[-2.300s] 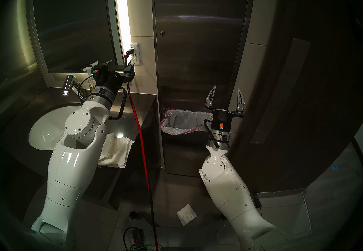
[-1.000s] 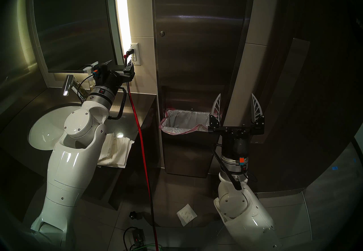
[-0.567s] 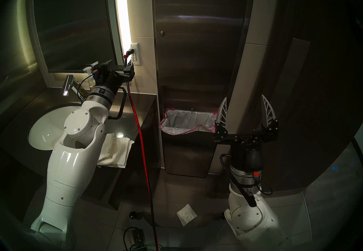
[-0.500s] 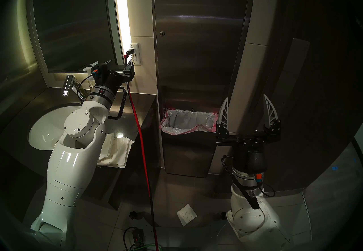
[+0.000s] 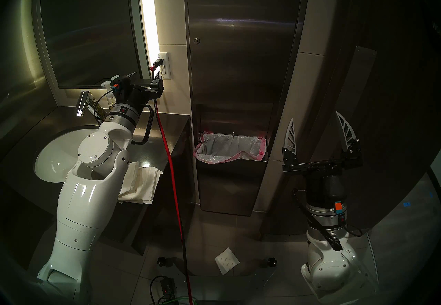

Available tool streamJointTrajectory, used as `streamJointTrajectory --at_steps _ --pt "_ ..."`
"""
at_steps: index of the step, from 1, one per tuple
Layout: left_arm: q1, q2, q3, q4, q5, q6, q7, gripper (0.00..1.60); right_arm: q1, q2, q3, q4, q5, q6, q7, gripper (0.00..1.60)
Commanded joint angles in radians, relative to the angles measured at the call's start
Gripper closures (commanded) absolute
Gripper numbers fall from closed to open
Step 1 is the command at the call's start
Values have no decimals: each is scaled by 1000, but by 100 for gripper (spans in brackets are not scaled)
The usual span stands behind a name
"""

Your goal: Twist key and open towel dispenser

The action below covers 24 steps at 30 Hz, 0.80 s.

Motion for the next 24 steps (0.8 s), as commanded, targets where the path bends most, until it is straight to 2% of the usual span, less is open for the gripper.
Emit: streamJointTrajectory --at_steps 1,2,3,9,14,24 --pt "-20 -5 -1 -12 3 -9 4 0 -95 75 29 -108 127 125 108 0" --pt "-20 -5 0 -12 3 -9 5 0 -97 81 38 -112 148 126 123 0" --pt "-20 -5 0 -12 4 -10 5 0 -103 90 43 -130 173 170 145 0" --pt "-21 -7 1 -11 6 -11 8 0 -146 133 97 -189 309 260 250 0" --pt "-22 -9 1 -11 9 -13 10 0 -153 159 136 -195 401 338 315 0" --pt "-23 -12 1 -10 13 -14 10 0 -156 170 174 -195 469 374 369 0"
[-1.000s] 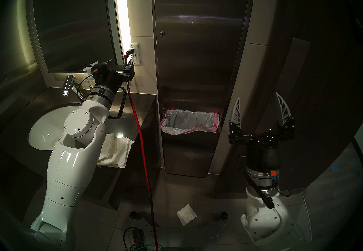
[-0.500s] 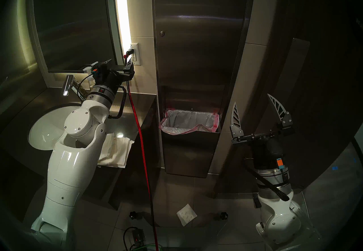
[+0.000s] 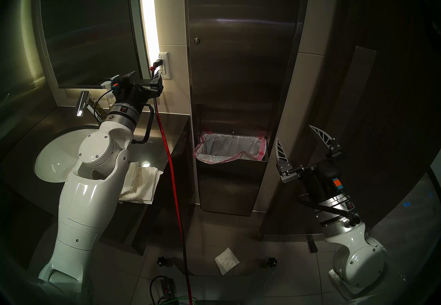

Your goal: Twist key and open towel dispenser

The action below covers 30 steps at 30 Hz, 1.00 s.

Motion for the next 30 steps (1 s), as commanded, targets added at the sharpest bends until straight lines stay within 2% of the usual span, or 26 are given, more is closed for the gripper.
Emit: streamJointTrajectory --at_steps 1,23,30 --pt "-18 -1 -1 -10 2 -10 -2 0 -4 20 25 -22 31 13 24 0" --pt "-18 -6 -3 -10 7 -9 -5 0 -5 15 43 -22 55 18 54 0" --pt "-49 18 1 17 43 -21 -24 0 -6 15 44 -22 57 17 55 0"
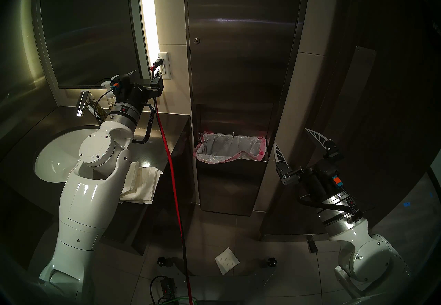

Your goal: Twist key and open towel dispenser

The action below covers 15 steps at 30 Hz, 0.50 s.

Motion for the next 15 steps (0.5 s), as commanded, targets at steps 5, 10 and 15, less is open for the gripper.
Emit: streamJointTrajectory --at_steps 5,10,15 --pt "-81 35 -35 50 22 -21 -13 0 3 -2 3 -17 -6 -5 -6 0" --pt "-108 50 -58 88 24 -31 -28 0 3 -2 2 -17 -7 -5 -7 0" --pt "-127 66 -46 126 39 -60 -65 34 2 -2 2 -17 -7 -5 -8 0"
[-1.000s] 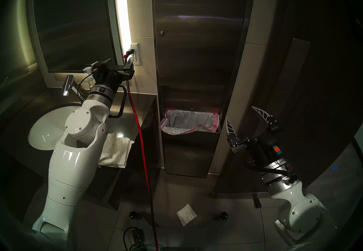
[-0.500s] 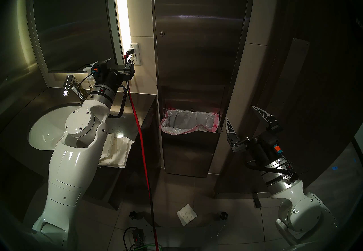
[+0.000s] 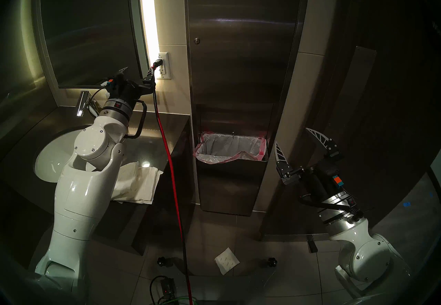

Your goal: Twist key and open towel dispenser

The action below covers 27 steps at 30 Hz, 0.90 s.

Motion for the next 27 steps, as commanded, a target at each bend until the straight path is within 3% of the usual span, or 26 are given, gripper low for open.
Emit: streamJointTrajectory --at_steps 1,2,3,27 --pt "-62 27 -2 27 10 -40 -36 34 2 -2 1 -16 -3 -4 -3 0" --pt "-66 32 4 35 12 -52 -52 104 2 -2 1 -16 -3 -4 -3 0" --pt "-70 38 11 41 19 -55 -60 160 2 -2 1 -16 -3 -4 -3 0" --pt "-264 85 123 250 72 -114 -248 160 2 -1 0 -16 -4 -4 -5 0"
